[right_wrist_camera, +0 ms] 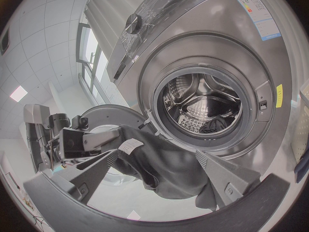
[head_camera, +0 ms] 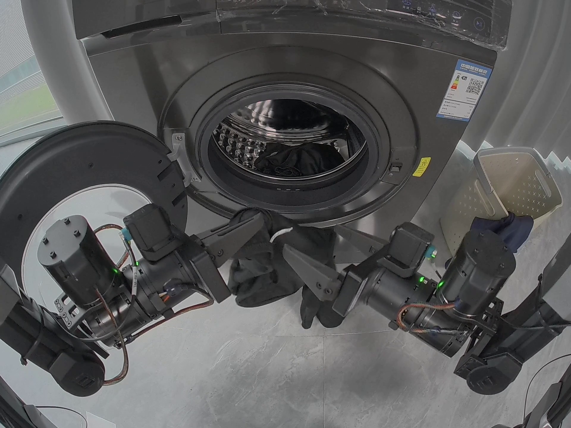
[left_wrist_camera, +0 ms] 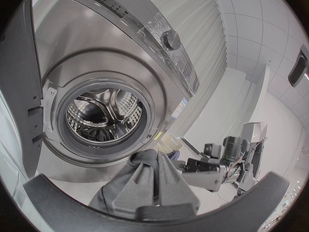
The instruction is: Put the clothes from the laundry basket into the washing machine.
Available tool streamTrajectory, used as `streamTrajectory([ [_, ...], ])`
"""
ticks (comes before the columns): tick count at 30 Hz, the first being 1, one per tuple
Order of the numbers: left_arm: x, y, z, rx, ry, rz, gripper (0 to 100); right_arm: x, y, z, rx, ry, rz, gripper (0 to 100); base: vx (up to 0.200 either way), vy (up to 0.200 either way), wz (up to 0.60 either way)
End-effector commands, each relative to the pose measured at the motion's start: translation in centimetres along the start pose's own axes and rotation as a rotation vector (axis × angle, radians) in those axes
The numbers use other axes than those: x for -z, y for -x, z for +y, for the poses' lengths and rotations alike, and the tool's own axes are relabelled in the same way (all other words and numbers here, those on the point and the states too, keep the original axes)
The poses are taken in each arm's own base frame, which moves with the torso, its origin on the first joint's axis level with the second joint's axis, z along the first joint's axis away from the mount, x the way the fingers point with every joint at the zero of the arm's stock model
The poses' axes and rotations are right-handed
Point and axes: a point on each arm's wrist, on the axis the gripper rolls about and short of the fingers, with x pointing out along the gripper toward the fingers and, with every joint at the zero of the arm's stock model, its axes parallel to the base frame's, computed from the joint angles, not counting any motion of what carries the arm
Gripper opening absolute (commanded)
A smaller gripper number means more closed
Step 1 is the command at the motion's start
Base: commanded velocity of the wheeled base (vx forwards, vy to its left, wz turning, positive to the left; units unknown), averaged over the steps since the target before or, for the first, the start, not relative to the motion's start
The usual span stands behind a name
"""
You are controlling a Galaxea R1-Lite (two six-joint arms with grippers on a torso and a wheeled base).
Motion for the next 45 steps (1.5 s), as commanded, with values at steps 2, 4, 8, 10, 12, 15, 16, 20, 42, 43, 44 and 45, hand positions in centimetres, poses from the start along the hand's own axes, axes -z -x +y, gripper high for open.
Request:
streamTrajectory([
  [2,-0.6,-0.5,0.2,-0.016,-0.004,-0.033,0,1.5,1.6,-0.3,-0.012,0.012,0.076,100,0.000,0.000,0.00],
  [4,-0.8,-0.6,0.1,-0.015,-0.005,-0.037,0,2.2,2.1,-0.4,-0.021,0.026,0.111,100,0.000,0.000,0.00],
  [8,-0.9,-0.6,0.1,-0.012,-0.006,-0.041,0,2.7,2.4,-0.2,-0.031,0.029,0.138,100,0.000,0.000,0.00],
  [10,-1.0,-0.6,0.1,-0.012,-0.007,-0.044,0,3.0,2.3,-0.3,-0.029,0.029,0.144,100,0.000,0.000,0.00],
  [12,-1.1,-0.7,0.1,-0.020,-0.008,-0.050,0,3.0,2.2,-0.2,-0.031,0.030,0.144,100,0.000,0.000,0.00],
  [15,-1.4,-0.9,0.1,-0.040,-0.011,-0.073,0,3.4,1.8,-0.3,-0.028,0.045,0.149,100,0.000,0.000,0.00],
  [16,-1.5,-1.0,0.1,-0.045,-0.012,-0.082,0,3.5,1.7,-0.3,-0.024,0.048,0.153,100,0.000,0.000,0.00],
  [20,-1.9,-1.2,0.1,-0.054,-0.015,-0.099,0,4.1,1.3,-0.3,-0.023,0.051,0.165,100,0.000,0.000,0.00],
  [42,-2.3,-1.1,-0.1,-0.051,-0.018,-0.112,0,5.5,-1.9,-3.6,0.069,0.073,0.134,100,0.000,0.000,0.00],
  [43,-2.3,-1.1,-0.1,-0.051,-0.018,-0.113,0,5.5,-2.1,-3.6,0.069,0.073,0.131,100,0.000,0.000,0.00],
  [44,-2.3,-1.1,-0.1,-0.051,-0.018,-0.113,0,5.5,-2.1,-3.6,0.069,0.073,0.131,100,0.000,0.000,0.00],
  [45,-2.2,-1.0,-0.1,-0.051,-0.018,-0.112,0,5.7,-2.4,-3.6,0.066,0.071,0.128,100,0.000,0.000,0.00],
])
